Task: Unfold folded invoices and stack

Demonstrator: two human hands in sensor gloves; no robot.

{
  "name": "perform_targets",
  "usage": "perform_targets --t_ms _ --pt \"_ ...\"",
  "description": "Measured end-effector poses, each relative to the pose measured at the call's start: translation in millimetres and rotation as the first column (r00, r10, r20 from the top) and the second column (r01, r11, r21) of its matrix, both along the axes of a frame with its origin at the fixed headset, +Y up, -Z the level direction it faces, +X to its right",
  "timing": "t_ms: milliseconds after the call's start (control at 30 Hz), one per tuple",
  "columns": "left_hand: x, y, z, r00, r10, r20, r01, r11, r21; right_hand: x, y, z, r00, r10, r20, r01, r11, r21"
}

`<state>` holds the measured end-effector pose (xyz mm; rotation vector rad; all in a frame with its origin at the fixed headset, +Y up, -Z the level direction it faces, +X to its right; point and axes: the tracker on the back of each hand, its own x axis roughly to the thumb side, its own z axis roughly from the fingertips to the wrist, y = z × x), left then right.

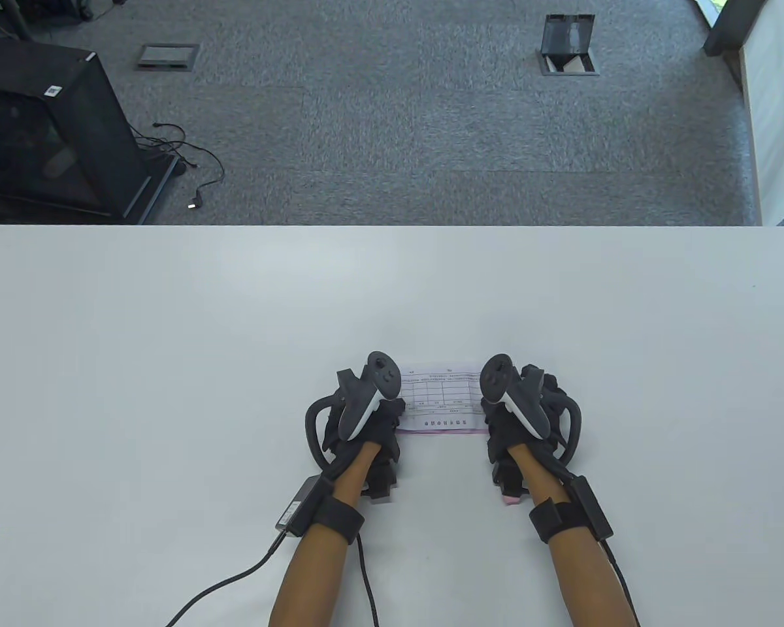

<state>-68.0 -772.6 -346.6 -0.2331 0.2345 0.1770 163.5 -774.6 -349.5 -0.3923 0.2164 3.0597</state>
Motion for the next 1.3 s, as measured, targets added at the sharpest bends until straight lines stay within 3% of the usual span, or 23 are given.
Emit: perform_targets --t_ms 267,433,533,633,733,833,967,1167,1300 --pt "0.5 2.2 3.7 0.996 -0.093 0.005 0.093 0.996 0.014 4.2 0.0 0.6 0.999 -0.019 0.028 0.019 1.0 -0.004" --pt "-5.6 17.2 19.5 0.997 -0.061 0.036 0.055 0.987 0.153 12.5 16.5 14.1 0.985 -0.172 -0.015 0.173 0.981 0.089" --pt "-20.2 32.3 35.9 0.996 -0.043 0.079 0.024 0.974 0.225 16.5 41.0 36.2 0.967 -0.212 -0.144 0.24 0.946 0.216" --pt "-41.3 48.4 62.8 0.993 -0.044 0.109 0.006 0.945 0.327 21.4 65.8 72.3 0.953 -0.022 -0.303 0.138 0.919 0.369" --pt "-59.9 56.0 93.1 0.991 -0.046 0.126 -0.006 0.924 0.383 29.1 74.1 98.7 0.929 0.067 -0.364 0.102 0.899 0.425" --pt "-76.1 53.6 118.8 0.988 -0.052 0.148 -0.013 0.913 0.409 39.0 72.3 118.5 0.922 0.065 -0.382 0.127 0.881 0.456" --pt "-86.4 41.4 131.5 0.983 -0.061 0.174 -0.012 0.919 0.394 52.2 53.2 130.8 0.931 0.053 -0.362 0.125 0.884 0.451" --pt "-84.8 29.7 127.9 0.971 -0.038 0.237 -0.044 0.943 0.33 54.9 34.6 126.0 0.94 0.018 -0.341 0.076 0.963 0.26" --pt "-83.6 26.8 127.4 0.968 -0.027 0.248 -0.051 0.951 0.304 53.6 33.4 128.4 0.941 0.056 -0.333 0.041 0.96 0.277"
